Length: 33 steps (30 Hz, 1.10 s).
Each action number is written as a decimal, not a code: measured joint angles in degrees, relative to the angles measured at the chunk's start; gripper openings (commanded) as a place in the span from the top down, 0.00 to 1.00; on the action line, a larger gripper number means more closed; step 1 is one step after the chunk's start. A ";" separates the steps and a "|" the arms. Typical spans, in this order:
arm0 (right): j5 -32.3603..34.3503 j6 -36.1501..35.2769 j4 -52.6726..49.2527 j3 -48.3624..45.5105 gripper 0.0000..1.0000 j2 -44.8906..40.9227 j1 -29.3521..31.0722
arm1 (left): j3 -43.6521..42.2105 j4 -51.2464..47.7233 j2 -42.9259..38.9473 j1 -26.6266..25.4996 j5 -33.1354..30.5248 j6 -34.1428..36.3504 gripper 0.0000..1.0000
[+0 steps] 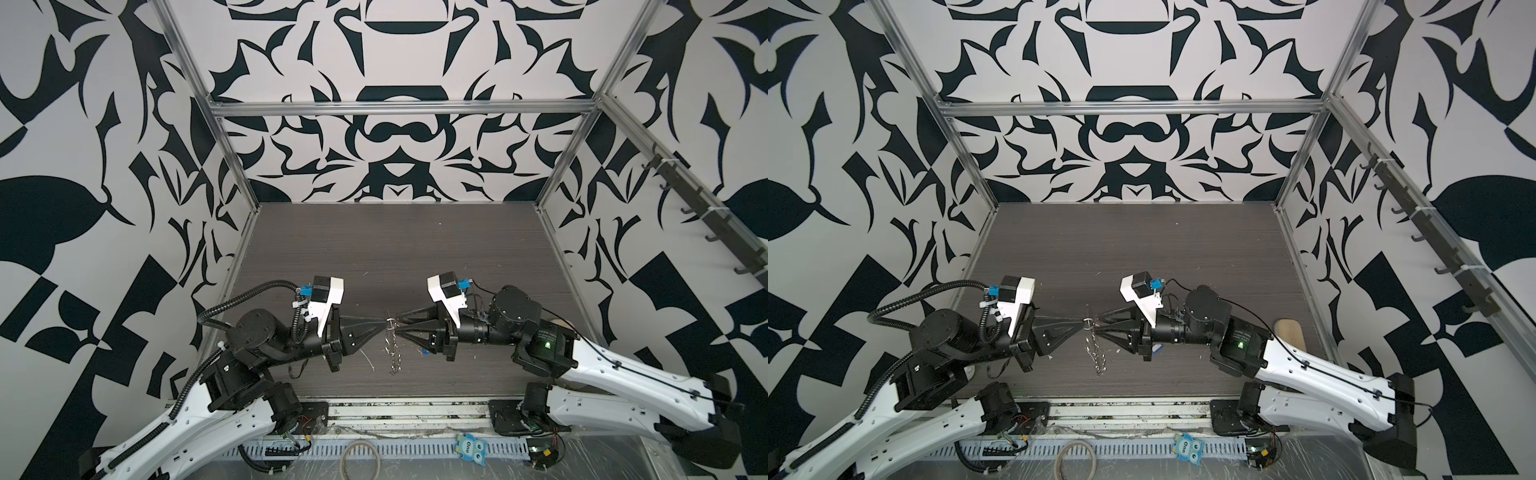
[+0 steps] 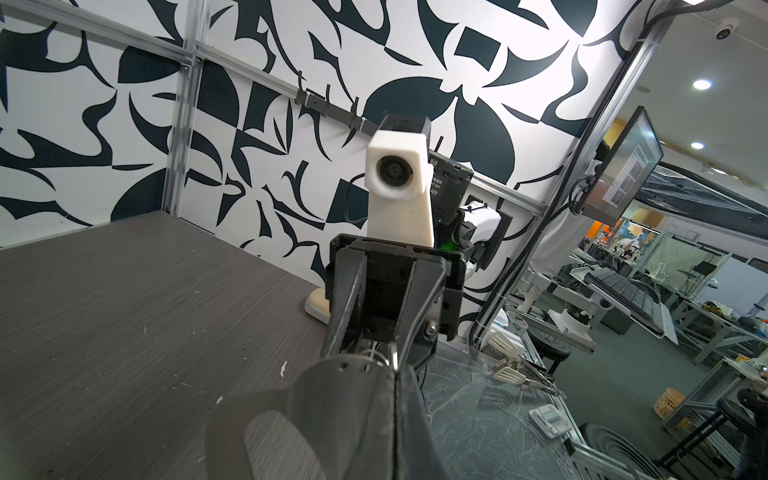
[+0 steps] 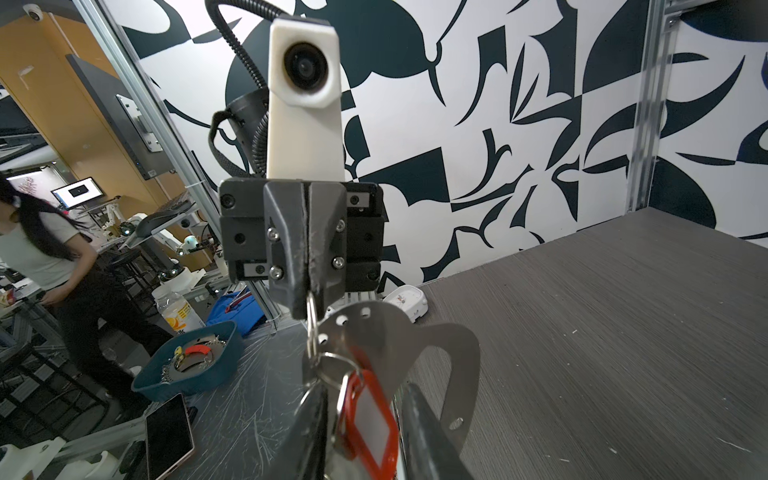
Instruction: Remove the keys from the keyring
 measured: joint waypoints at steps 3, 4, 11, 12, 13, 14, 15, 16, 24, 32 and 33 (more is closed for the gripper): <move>0.17 -0.04 -0.11 0.00 0.80 0.61 0.02 | -0.22 -0.02 -0.04 0.00 -0.37 -0.07 1.00; 0.31 0.00 -0.20 0.00 0.84 0.76 0.04 | -0.22 -0.02 -0.11 0.00 -0.48 -0.09 1.00; 0.98 -1.09 -2.03 0.46 1.00 1.09 0.48 | -0.55 -0.15 -0.42 0.00 -2.34 -0.17 1.00; 1.05 -1.38 -2.64 0.94 1.00 1.38 0.59 | -0.55 -0.09 -0.42 0.00 -2.60 -0.17 1.00; 1.14 -1.68 -3.15 1.51 1.00 1.79 0.83 | -0.55 -0.02 -0.42 0.00 -2.75 -0.15 1.00; 1.22 -1.97 -3.56 2.01 1.00 2.23 1.07 | -0.55 0.02 -0.42 0.00 -2.84 -0.17 1.00; 1.42 -2.25 -3.96 2.56 1.00 2.82 1.36 | -0.57 0.02 -0.42 0.00 -2.99 -0.17 1.00; 1.55 -2.49 -4.44 3.08 1.00 3.39 1.66 | -0.66 0.09 -0.37 0.00 -3.08 -0.17 1.00; 0.70 -4.50 -5.68 4.72 1.00 7.19 3.85 | -1.66 1.51 0.22 0.00 -3.17 -0.44 1.00; 2.99 -4.70 -6.60 3.85 1.00 6.64 4.07 | -2.21 1.27 -2.25 0.00 -4.52 -0.33 1.00; 4.09 -4.68 -6.73 3.13 1.00 5.70 4.07 | -2.21 0.85 -2.95 0.00 -4.92 -0.28 1.00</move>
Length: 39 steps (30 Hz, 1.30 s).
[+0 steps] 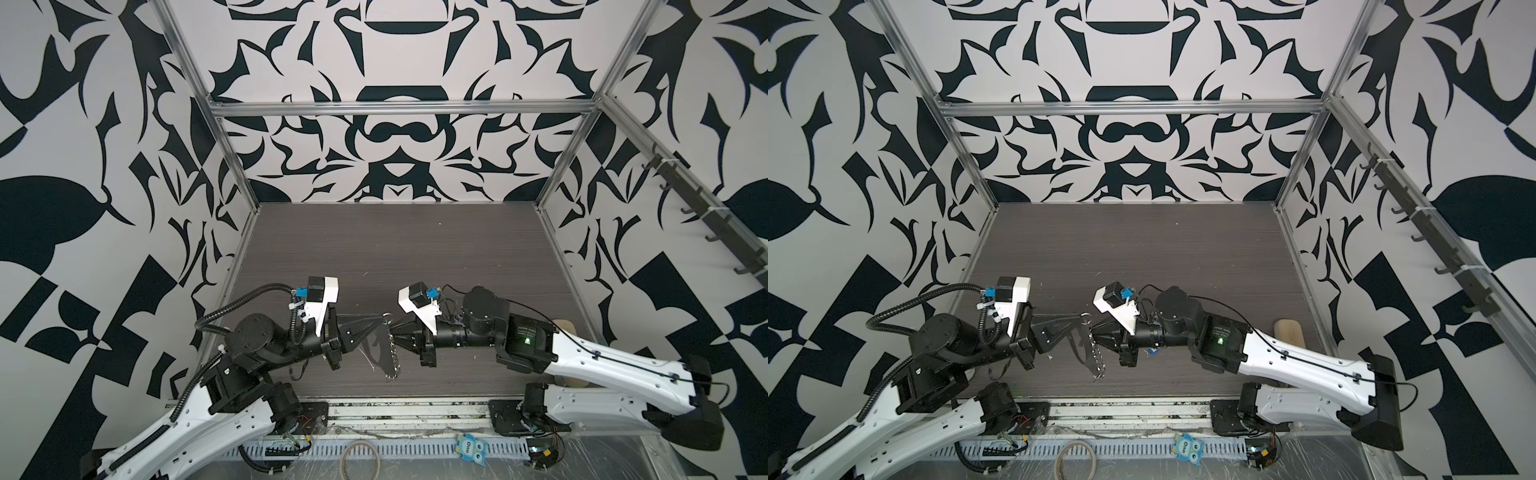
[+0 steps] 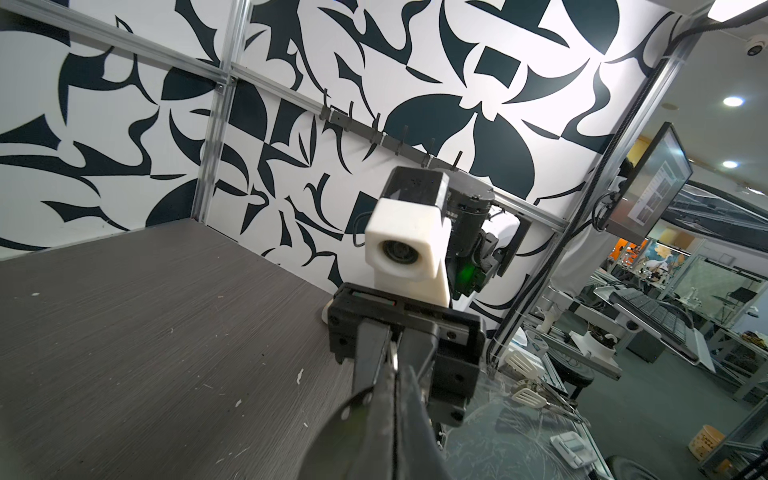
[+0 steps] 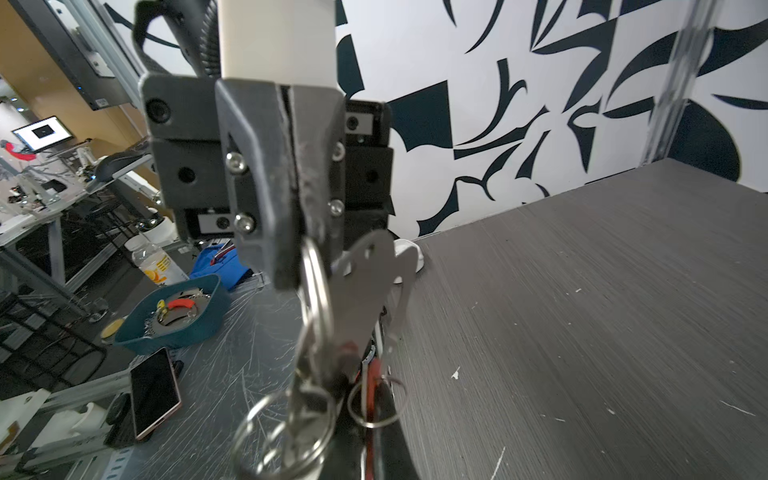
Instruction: Remove the keys from the keyring
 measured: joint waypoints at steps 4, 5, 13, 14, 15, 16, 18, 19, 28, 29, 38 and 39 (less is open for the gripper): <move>4.66 0.39 -1.20 -3.98 1.00 -4.35 -0.96 | -0.07 -1.75 -2.78 0.00 -1.79 0.20 1.00; 5.16 0.72 -1.29 -5.07 1.00 -5.18 -1.70 | -0.09 -2.19 -3.23 0.00 -2.19 0.20 1.00; 3.58 6.93 -0.76 -13.64 1.00 -3.58 -17.27 | -2.21 -4.66 -5.46 0.00 -5.60 0.11 1.00; 3.30 7.61 -0.61 -14.43 1.00 -2.12 -18.49 | -2.32 -4.96 -5.46 0.00 -5.90 0.09 1.00; 2.93 8.41 -0.48 -15.17 1.00 -0.24 -19.41 | -2.49 -5.14 -5.55 0.00 -6.27 0.09 1.00; 2.67 9.16 -0.20 -15.93 1.00 1.97 -20.02 | -2.75 -5.18 -5.70 0.00 -6.62 0.09 1.00; 2.34 10.25 0.26 -16.96 1.00 6.64 -20.55 | -3.04 -5.40 -5.88 0.00 -7.19 0.04 1.00; 2.19 10.64 0.52 -17.25 1.00 9.64 -20.68 | -3.06 -5.44 -5.88 0.00 -7.39 0.00 1.00; 3.28 13.73 3.78 -17.35 0.78 26.86 -20.85 | -4.13 -5.46 -6.43 0.00 -9.49 -0.57 1.00; 3.52 13.90 4.24 -17.22 0.70 27.21 -20.90 | -4.33 -5.51 -6.54 0.00 -9.77 -0.61 1.00; 5.66 14.88 1.86 -16.57 0.26 20.26 -20.90 | -5.75 -5.88 -7.52 0.00 -12.76 -0.96 1.00; 5.68 14.75 0.96 -16.04 0.25 17.35 -20.85 | -5.81 -6.08 -7.52 0.00 -13.25 -1.01 1.00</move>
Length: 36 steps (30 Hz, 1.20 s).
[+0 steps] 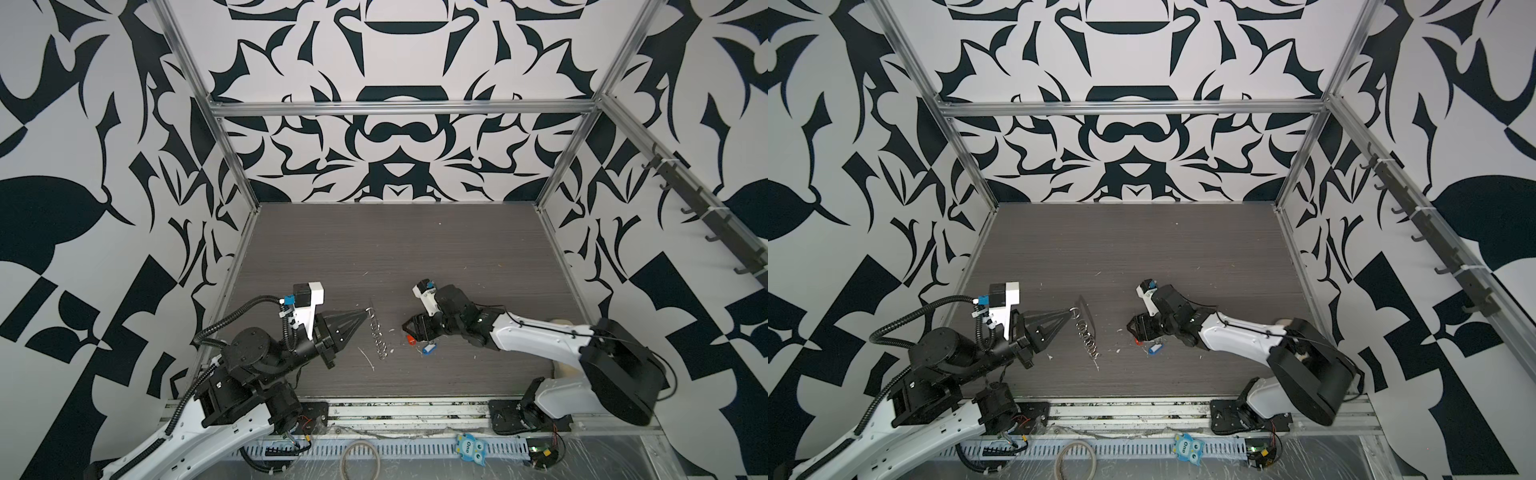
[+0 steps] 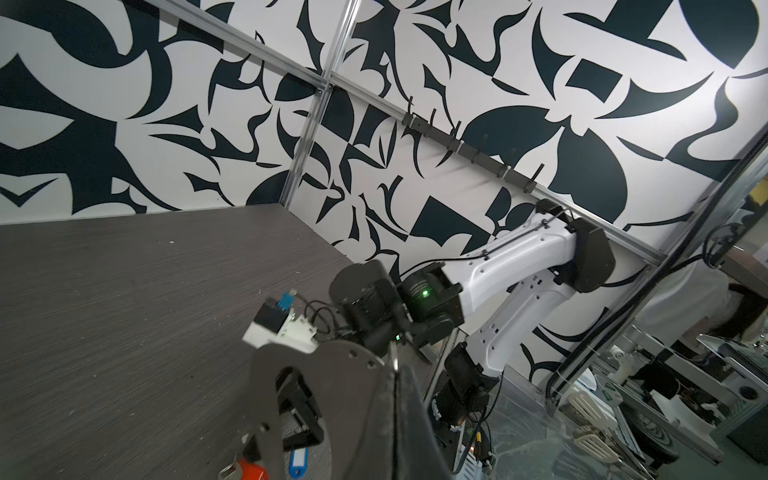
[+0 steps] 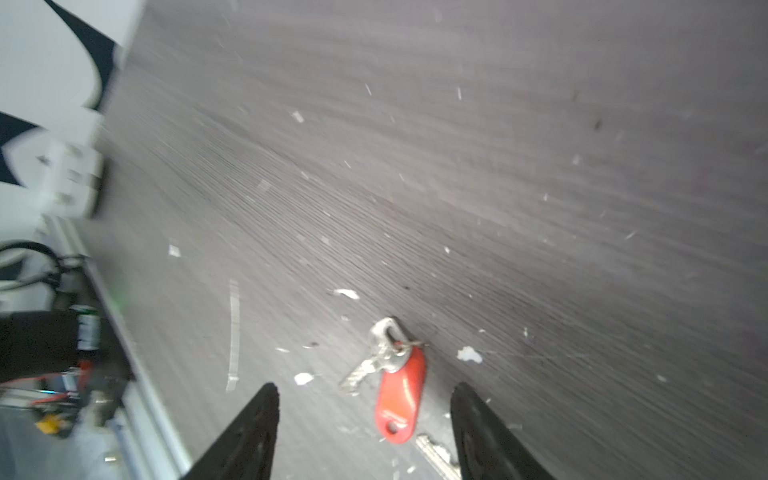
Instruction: Remove the keys from the keyring
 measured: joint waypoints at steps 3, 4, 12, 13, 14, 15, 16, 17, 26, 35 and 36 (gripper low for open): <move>0.61 -0.42 -1.75 2.99 0.23 -8.48 1.38 | -0.02 -0.39 0.00 0.00 -1.36 -0.22 1.00; 1.09 -0.90 -2.10 4.33 0.23 -10.75 2.60 | -0.04 -0.37 0.00 0.00 -1.79 -0.31 1.00; 2.91 -7.76 0.35 12.66 0.13 -18.62 18.62 | -1.01 -0.33 0.44 0.00 -5.53 -0.94 1.00; 3.43 -8.55 0.42 13.11 0.12 -18.18 19.61 | -1.01 -0.35 0.52 0.00 -5.86 -1.05 1.00; 4.35 -9.51 0.48 13.53 0.12 -17.51 20.59 | -1.03 -0.33 0.61 0.00 -6.25 -1.25 1.00; 5.51 -10.47 0.37 13.99 0.12 -16.74 21.46 | -1.01 -0.33 0.68 0.00 -6.54 -1.33 1.00; 6.84 -11.28 0.33 14.34 0.12 -15.91 22.16 | -1.03 -0.33 0.74 0.02 -6.73 -1.42 1.00; 8.44 -12.22 0.17 14.71 0.13 -14.97 22.84 | -1.03 -0.31 0.81 0.00 -6.91 -1.51 1.00; 14.95 -16.79 -0.74 16.85 0.27 -9.55 23.69 | -1.01 0.11 1.31 0.00 -7.08 -2.05 1.00; 15.37 -18.56 -0.52 19.06 0.56 -6.43 23.71 | -1.01 0.98 2.10 0.00 -7.06 -2.36 1.00; 15.37 -18.51 -0.52 19.26 0.62 -6.12 23.71 | -1.01 0.98 2.23 0.00 -7.06 -2.36 1.00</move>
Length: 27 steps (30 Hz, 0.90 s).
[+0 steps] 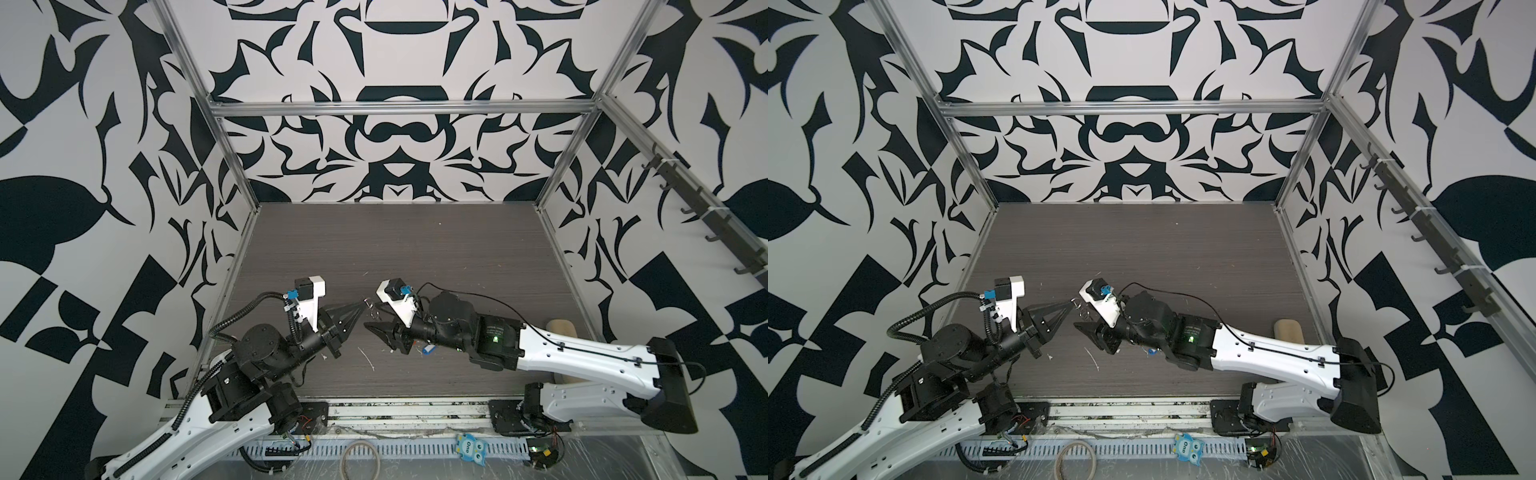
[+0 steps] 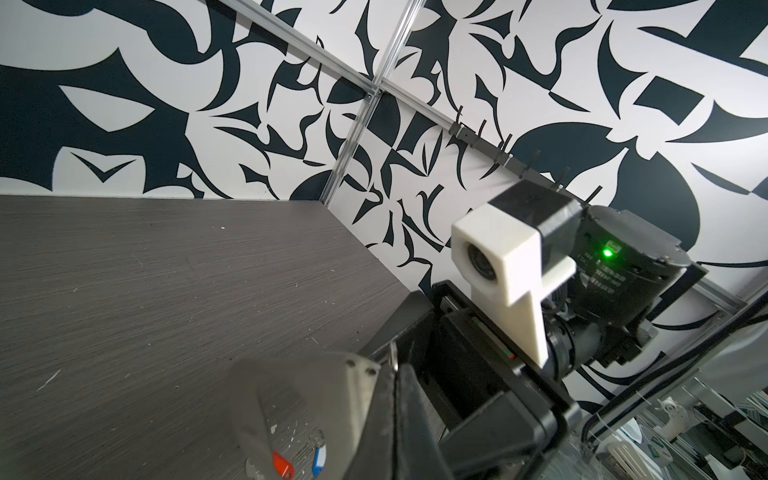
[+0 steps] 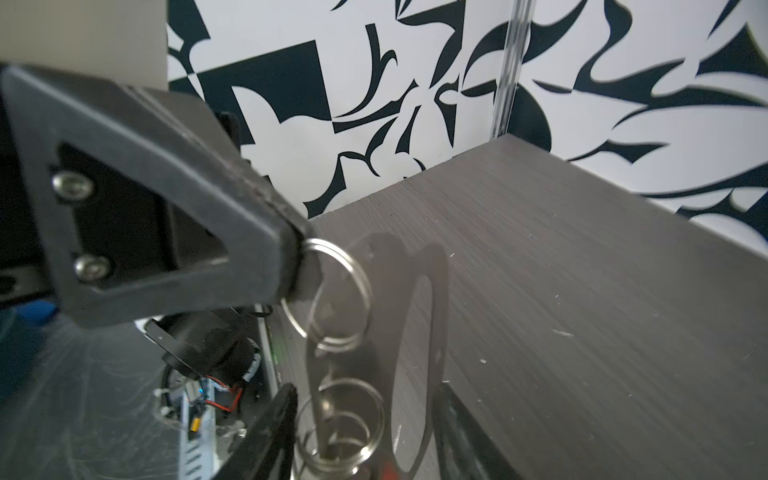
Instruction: Remove the keys from the keyring
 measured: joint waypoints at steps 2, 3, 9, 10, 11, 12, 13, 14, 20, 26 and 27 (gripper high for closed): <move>-0.02 -0.02 0.09 0.46 0.73 0.55 0.00 | 0.00 -0.02 0.13 0.00 0.00 0.00 1.00; -0.07 0.09 0.20 0.52 0.80 0.70 0.00 | 0.00 -0.02 0.17 0.00 0.00 0.02 1.00; 0.76 0.57 0.20 0.55 1.00 0.70 -0.39 | 0.00 0.04 0.24 0.07 -1.14 0.04 0.91; 0.50 0.87 0.28 0.55 1.00 0.76 -0.42 | 0.00 -0.07 0.35 0.02 -1.14 0.02 0.81; 0.22 0.92 0.46 0.55 1.00 0.81 -0.42 | 0.00 -0.13 0.50 0.02 -1.07 0.26 0.71; 0.00 1.05 0.39 0.55 1.00 0.81 -0.46 | 0.04 -0.02 0.72 0.02 -1.01 0.44 0.61; -0.07 1.44 0.37 0.55 1.00 0.87 -0.72 | 0.15 0.00 0.76 0.00 -0.74 0.44 0.56; -0.26 1.77 0.37 0.55 1.00 0.92 -1.22 | 0.26 -0.07 0.79 -0.02 -0.68 0.81 0.54; -2.62 4.55 1.05 -0.66 1.00 0.92 -4.83 | 0.59 -0.33 0.13 -0.09 -1.09 1.42 0.00; -9.53 10.58 4.92 -5.07 1.00 4.68 -11.56 | 1.18 -1.84 -3.76 -0.09 -2.71 1.36 0.01; -10.91 11.65 5.55 -5.44 1.00 6.56 -12.68 | 1.25 -1.99 -4.74 -0.09 -3.04 1.36 0.01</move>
